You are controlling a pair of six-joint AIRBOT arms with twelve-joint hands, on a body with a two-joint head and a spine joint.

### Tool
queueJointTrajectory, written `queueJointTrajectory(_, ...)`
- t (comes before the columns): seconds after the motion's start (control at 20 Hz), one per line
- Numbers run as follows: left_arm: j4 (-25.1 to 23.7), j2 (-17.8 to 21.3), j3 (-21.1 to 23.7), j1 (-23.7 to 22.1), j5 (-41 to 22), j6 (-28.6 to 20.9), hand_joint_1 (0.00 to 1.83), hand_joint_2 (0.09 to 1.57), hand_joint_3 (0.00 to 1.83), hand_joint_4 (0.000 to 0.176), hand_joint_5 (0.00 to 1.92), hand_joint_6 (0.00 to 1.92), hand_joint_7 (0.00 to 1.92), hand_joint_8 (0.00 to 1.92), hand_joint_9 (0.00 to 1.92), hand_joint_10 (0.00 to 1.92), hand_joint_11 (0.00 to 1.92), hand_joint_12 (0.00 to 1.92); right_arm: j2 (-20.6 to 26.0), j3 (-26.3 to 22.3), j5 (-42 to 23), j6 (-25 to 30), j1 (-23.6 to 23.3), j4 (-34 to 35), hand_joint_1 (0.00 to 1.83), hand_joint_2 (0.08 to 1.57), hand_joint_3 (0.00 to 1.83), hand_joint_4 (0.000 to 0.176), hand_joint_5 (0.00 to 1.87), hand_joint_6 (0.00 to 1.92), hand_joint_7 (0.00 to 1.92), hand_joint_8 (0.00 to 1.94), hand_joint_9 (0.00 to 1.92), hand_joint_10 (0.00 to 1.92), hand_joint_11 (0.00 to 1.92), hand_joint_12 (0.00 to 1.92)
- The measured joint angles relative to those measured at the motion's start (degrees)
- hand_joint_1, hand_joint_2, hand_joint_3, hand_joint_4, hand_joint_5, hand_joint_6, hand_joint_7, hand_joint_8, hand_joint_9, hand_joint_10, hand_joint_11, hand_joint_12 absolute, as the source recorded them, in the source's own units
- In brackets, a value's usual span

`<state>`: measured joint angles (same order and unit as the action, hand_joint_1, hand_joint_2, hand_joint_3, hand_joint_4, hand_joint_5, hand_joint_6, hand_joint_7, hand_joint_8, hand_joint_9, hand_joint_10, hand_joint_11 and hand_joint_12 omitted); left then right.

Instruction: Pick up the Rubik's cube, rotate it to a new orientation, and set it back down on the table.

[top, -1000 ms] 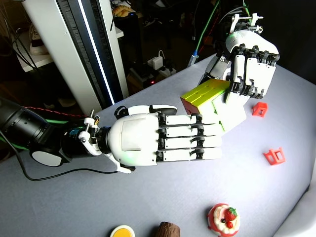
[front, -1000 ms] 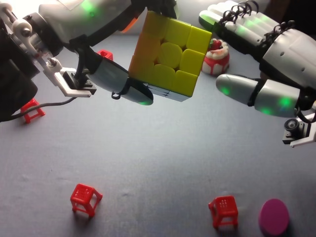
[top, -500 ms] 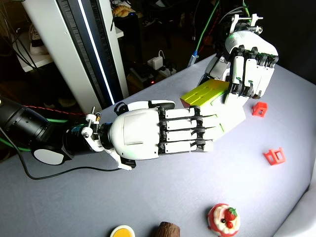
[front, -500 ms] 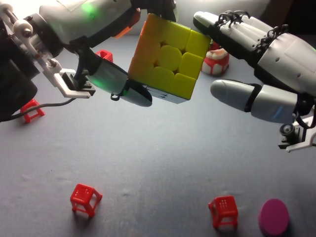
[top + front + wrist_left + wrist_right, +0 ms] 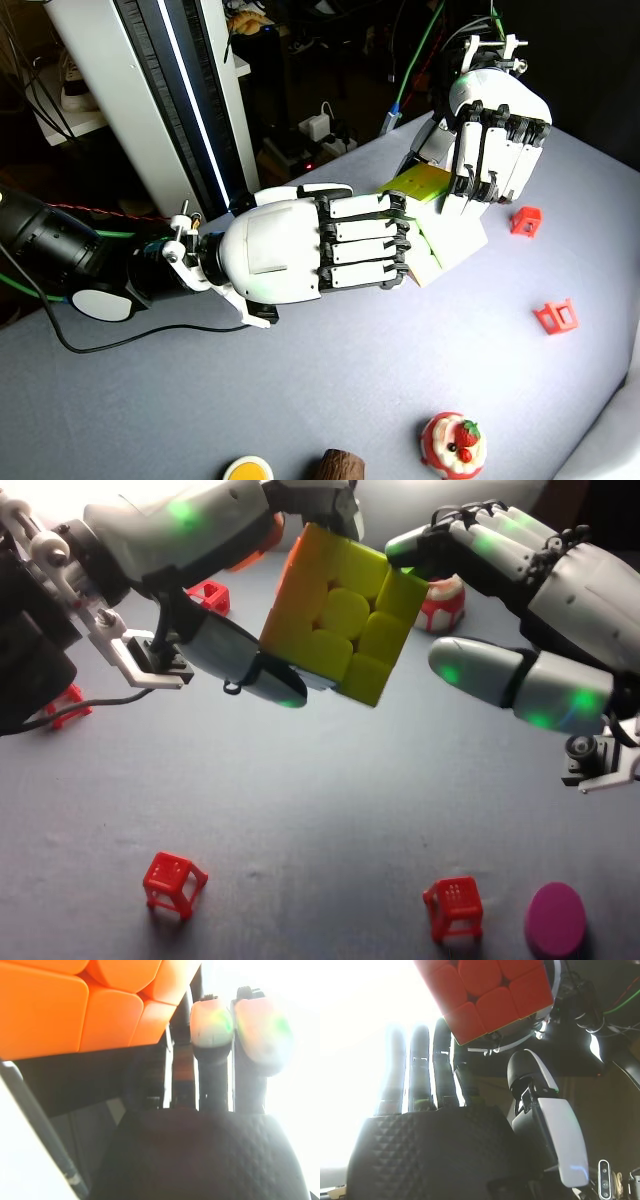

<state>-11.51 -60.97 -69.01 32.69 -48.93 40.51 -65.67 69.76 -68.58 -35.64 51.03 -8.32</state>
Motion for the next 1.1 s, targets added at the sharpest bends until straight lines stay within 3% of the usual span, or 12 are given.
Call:
queueJointTrajectory(0.05,0.79,0.00,-0.26,0.00,0.00,0.28,1.21,0.57,1.49,0.000,0.90,1.78,1.02,1.91,1.29,1.92,1.41,1.92,-0.02,-0.52,-0.35,0.02,0.35,-0.81,0.00,1.41,0.00,0.000,0.00,0.83,0.10,0.98,0.00,1.37,0.00,1.71)
queueJointTrajectory(0.15,2.80,0.00,-0.37,0.13,-0.59,0.63,1.40,0.55,1.48,0.000,1.03,1.92,0.97,1.88,1.31,1.92,1.42,1.92,-0.13,-1.27,-0.85,0.11,1.18,-2.54,0.00,1.42,0.00,0.000,0.00,0.89,0.10,0.95,0.01,1.36,0.00,1.70)
queueJointTrajectory(0.25,3.08,0.00,-0.37,0.37,-0.94,0.70,1.38,0.60,1.37,0.000,0.99,1.92,0.91,1.85,1.12,1.92,1.23,1.92,-0.17,-1.68,-1.05,0.13,1.40,-2.32,0.00,1.42,0.00,0.000,0.00,0.89,0.08,0.96,0.00,1.34,0.00,1.69)
queueJointTrajectory(0.35,3.56,0.00,-0.37,0.42,-1.11,0.70,1.39,0.60,1.40,0.000,1.02,1.92,0.91,1.88,1.19,1.92,1.30,1.92,-0.17,-1.84,-1.29,0.11,1.40,-2.45,0.00,1.42,0.00,0.000,0.00,0.93,0.07,0.97,0.00,1.35,0.00,1.70)
queueJointTrajectory(0.4,3.58,0.00,-0.37,0.42,-1.36,0.72,1.39,0.61,1.36,0.000,0.99,1.92,0.90,1.86,1.11,1.92,1.20,1.92,-0.17,-1.84,-1.36,0.11,1.44,-2.54,0.00,1.42,0.00,0.000,0.00,0.97,0.07,0.99,0.00,1.41,0.00,1.80)
queueJointTrajectory(0.6,3.69,0.00,-0.37,0.66,-1.60,0.85,1.39,0.60,1.37,0.000,0.99,1.92,0.91,1.86,1.14,1.92,1.23,1.92,-1.57,-1.29,-2.12,0.13,2.56,-2.84,0.00,1.43,0.00,0.000,0.00,1.03,0.06,1.06,0.00,1.45,0.00,1.92)
queueJointTrajectory(0.75,4.98,0.00,-0.50,0.66,-1.64,1.18,1.39,0.59,1.42,0.000,1.05,1.92,0.92,1.89,1.22,1.92,1.32,1.92,-3.43,-1.03,-0.72,0.24,3.15,-5.27,0.18,1.39,0.00,0.000,0.00,1.09,0.12,1.04,0.05,1.44,0.00,1.92)
queueJointTrajectory(0.8,5.11,0.00,-0.48,0.63,-2.38,0.81,1.47,0.64,0.98,0.000,1.06,1.92,1.17,1.92,1.28,1.92,1.37,1.92,-4.15,-0.59,0.24,0.24,3.15,-5.46,0.15,1.40,0.00,0.000,0.00,0.98,0.08,1.02,0.03,1.43,0.00,1.91)
queueJointTrajectory(0.9,5.20,0.00,-0.48,0.68,-3.13,0.72,1.47,0.59,1.12,0.000,1.09,1.92,1.14,1.91,1.28,1.92,1.38,1.92,-4.46,-0.31,1.53,0.22,3.15,-5.46,0.19,1.39,0.00,0.000,0.00,0.87,0.05,0.99,0.03,1.42,0.00,1.87)
queueJointTrajectory(0.95,5.42,0.00,-0.48,0.72,-3.34,0.76,1.48,0.63,0.98,0.000,1.10,1.92,1.20,1.92,1.28,1.92,1.38,1.92,-4.46,-0.11,1.77,0.22,3.15,-5.42,0.11,1.41,0.00,0.000,0.00,0.96,0.09,0.95,0.00,1.37,0.00,1.83)
queueJointTrajectory(1.05,5.81,0.00,-0.50,1.03,-3.45,0.76,1.48,0.65,0.96,0.000,1.08,1.92,1.17,1.92,1.27,1.92,1.37,1.92,-4.42,-0.07,1.79,0.22,3.15,-5.46,0.14,1.39,0.00,0.000,0.00,1.02,0.10,0.91,0.00,1.36,0.00,1.81)
queueJointTrajectory(1.1,6.01,-0.24,-0.74,1.22,-3.39,0.66,1.46,0.66,0.95,0.000,1.06,1.92,1.19,1.92,1.30,1.92,1.41,1.92,-4.37,-0.09,1.77,0.20,3.08,-5.79,0.03,1.42,0.01,0.000,0.01,1.01,0.10,0.89,0.00,1.39,0.00,1.81)
